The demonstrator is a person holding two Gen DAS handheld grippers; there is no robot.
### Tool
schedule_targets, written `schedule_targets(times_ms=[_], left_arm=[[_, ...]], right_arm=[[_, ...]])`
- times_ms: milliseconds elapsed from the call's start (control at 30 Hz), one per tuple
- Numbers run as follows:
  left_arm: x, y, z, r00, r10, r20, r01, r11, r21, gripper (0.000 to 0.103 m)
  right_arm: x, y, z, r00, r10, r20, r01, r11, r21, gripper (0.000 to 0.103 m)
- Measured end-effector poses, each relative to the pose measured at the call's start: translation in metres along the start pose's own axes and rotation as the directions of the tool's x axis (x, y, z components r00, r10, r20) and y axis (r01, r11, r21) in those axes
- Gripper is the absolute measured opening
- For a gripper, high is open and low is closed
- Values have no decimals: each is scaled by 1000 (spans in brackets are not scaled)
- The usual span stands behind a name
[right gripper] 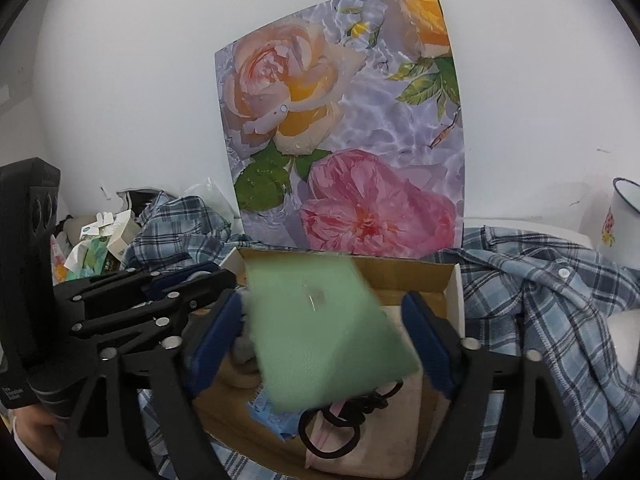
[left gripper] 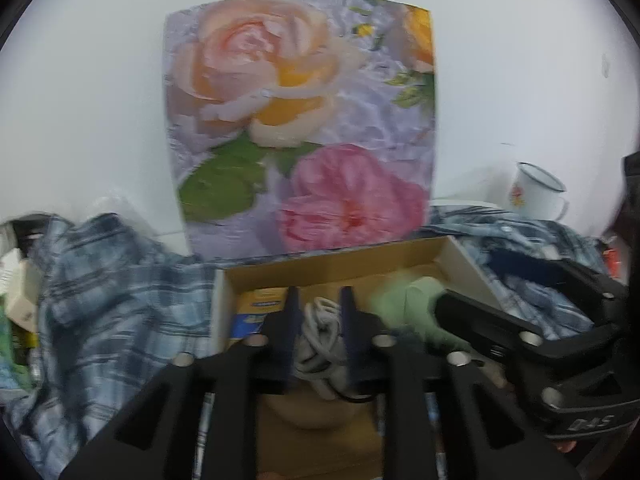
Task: Organize soft objects
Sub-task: 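Lower the cable and green pouch into the box and open both tools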
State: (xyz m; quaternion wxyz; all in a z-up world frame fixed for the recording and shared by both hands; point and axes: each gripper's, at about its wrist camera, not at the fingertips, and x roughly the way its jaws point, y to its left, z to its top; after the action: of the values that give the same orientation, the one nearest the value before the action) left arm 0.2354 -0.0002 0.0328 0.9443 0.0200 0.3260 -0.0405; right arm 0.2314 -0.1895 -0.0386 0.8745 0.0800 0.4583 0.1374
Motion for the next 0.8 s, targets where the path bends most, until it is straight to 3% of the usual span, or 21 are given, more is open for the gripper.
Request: schedule_targets(times_ms=[33, 100, 167, 467, 800], left_arm=[[-2, 2, 1, 1000, 24, 7, -24, 1000, -4, 82], [-9, 11, 1, 998, 33, 60, -31, 999, -32, 102], [-17, 19, 3, 994, 30, 102, -26, 999, -47, 103], [-20, 28, 8, 995, 45, 86, -42, 998, -41, 103], [-46, 25, 18, 987, 32, 157, -27, 999, -33, 103]], right_arm=[[-1, -1, 0, 1000, -14, 2, 14, 1000, 2, 95], [-4, -6, 1, 1000, -15, 11, 15, 1000, 15, 102], [-7, -11, 3, 1000, -9, 17, 9, 999, 35, 103], [-11, -5, 6, 998, -38, 42, 38, 999, 2, 103], [-32, 13, 15, 992, -41, 123, 47, 998, -48, 103]])
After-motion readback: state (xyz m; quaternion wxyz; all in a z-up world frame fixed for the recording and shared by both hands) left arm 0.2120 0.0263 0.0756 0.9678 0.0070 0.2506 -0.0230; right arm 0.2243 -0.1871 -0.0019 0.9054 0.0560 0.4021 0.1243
